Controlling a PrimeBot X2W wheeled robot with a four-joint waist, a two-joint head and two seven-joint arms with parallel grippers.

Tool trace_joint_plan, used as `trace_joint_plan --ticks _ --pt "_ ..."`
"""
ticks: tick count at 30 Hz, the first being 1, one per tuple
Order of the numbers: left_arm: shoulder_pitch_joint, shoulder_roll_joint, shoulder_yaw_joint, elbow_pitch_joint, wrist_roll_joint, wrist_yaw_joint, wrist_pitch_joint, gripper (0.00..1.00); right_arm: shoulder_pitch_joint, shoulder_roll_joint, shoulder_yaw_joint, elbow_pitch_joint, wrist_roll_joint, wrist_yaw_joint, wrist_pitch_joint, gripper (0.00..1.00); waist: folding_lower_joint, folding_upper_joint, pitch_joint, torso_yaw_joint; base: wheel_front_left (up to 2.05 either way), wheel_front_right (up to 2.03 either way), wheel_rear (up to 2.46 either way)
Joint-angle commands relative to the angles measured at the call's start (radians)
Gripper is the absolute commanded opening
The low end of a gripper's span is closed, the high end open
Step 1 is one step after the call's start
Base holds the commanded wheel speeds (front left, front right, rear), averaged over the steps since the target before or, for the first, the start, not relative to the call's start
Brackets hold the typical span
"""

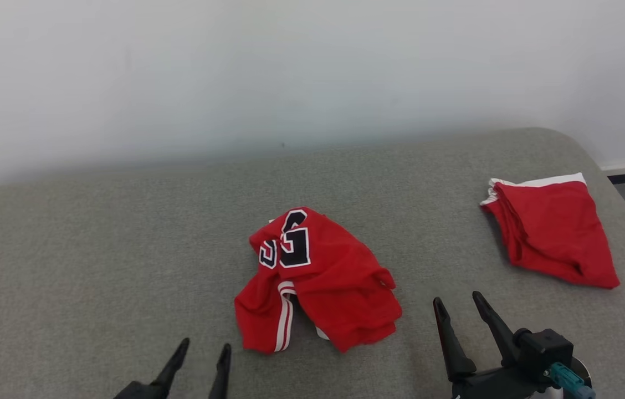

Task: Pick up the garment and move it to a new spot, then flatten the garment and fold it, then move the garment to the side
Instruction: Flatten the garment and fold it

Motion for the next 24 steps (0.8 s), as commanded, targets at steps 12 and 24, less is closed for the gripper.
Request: trace_joint_plan --ticks 12,24 --pt "-0.203 0.069 -0.212 0.245 0.044 0.005 0.113 1.00 -0.012 -0.001 0.007 0.010 0.019 -0.002 -0.015 1.00 0.0001 0.0000 0.066 -0.182 0.00 0.00 0.00" --pt "-0.326 0.081 -0.223 0.392 0.078 0.044 0.170 0.00 -0.044 0.011 0.011 0.023 0.022 -0.002 -0.040 1.00 0.0001 0.0000 0.114 -0.186 0.00 0.00 0.00"
